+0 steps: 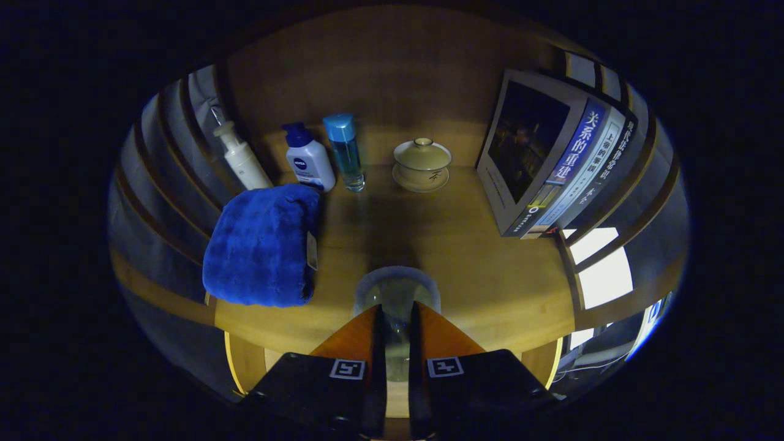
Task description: Pull open the drawer, take out the items inside it, and place them on the countertop above the cabinet.
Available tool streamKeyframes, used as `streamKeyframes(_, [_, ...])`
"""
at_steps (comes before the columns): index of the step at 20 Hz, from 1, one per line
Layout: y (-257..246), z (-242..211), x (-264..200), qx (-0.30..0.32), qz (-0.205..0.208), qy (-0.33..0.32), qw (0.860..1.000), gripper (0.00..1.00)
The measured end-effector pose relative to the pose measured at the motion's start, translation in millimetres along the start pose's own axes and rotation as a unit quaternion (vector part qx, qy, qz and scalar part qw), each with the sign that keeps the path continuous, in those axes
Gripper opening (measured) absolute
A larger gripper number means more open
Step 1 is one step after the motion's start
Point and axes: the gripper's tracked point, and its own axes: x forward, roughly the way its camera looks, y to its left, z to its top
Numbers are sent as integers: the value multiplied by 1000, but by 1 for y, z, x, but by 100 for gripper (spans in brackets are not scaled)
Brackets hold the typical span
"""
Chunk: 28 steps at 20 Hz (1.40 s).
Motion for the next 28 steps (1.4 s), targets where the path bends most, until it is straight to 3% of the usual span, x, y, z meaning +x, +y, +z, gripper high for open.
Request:
streamKeyframes(4, [-7, 0, 18, 12, -5, 15, 1000, 23])
streamKeyframes(10, [-13, 4, 20, 18, -17, 6, 1000, 34])
streamKeyframes(18, [-14, 11, 5, 37, -10, -50, 998, 100])
streamKeyframes(28, [-30, 1, -49, 60, -20, -173, 983, 100])
